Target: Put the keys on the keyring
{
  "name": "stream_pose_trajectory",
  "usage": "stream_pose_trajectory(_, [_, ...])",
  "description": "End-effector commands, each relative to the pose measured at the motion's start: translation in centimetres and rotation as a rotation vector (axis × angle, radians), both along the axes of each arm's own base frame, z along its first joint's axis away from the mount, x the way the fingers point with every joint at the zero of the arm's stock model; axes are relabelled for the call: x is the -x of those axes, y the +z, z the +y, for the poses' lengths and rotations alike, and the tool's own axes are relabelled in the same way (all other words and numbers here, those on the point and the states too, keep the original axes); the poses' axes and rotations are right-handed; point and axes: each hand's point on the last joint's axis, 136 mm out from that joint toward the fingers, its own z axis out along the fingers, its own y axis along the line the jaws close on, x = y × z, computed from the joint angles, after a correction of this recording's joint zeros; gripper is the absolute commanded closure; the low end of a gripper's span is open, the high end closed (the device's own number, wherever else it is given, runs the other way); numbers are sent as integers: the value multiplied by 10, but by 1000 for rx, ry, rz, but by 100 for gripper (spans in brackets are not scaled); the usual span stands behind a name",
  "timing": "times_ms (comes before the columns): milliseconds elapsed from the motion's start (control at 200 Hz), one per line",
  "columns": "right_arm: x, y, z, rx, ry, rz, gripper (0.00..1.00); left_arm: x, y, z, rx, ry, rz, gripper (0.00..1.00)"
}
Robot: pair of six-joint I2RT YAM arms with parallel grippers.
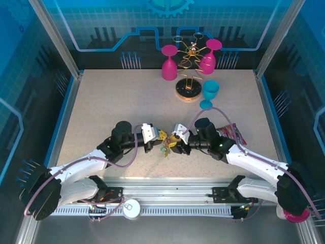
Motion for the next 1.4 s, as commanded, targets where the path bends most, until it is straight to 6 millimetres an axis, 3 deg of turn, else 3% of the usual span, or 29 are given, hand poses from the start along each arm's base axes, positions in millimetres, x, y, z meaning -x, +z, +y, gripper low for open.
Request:
stream_pose_trajectory(0, [-14,13,6,-20,-37,-64,74,1,10,-3,61,-10,10,100])
stream_pose_trajectory(215, [-18,11,-8,72,-80,-111,100,-4,10,-3,84,22,44,100])
stream_pose_trajectory(380, [-6,0,-15,189,-8,-135,100,-6,20,-5,141,21,61,100])
stream_pose_trajectory(555, [12,-6,-2,197,106,-79,100,-5,22,-8,173,2,65,100])
stream_pose_trajectory(630, [10,-5,1,181,100,-62,100,-6,22,-10,180,-1,67,100])
stream_pose_trajectory(815, [-9,12,-13,99,-28,-65,72,-7,18,-9,171,0,54,100])
stream_pose_trajectory(996, [-22,41,-39,-49,-139,-105,53,-10,18,-6,170,-1,52,100])
stream_pose_trajectory(1176, [-26,66,-45,-189,-156,-137,51,-9,17,-1,165,-34,68,100])
stream_pose_trajectory(1396, [-28,85,-41,-297,-98,-174,59,-2,17,-1,159,-85,78,100])
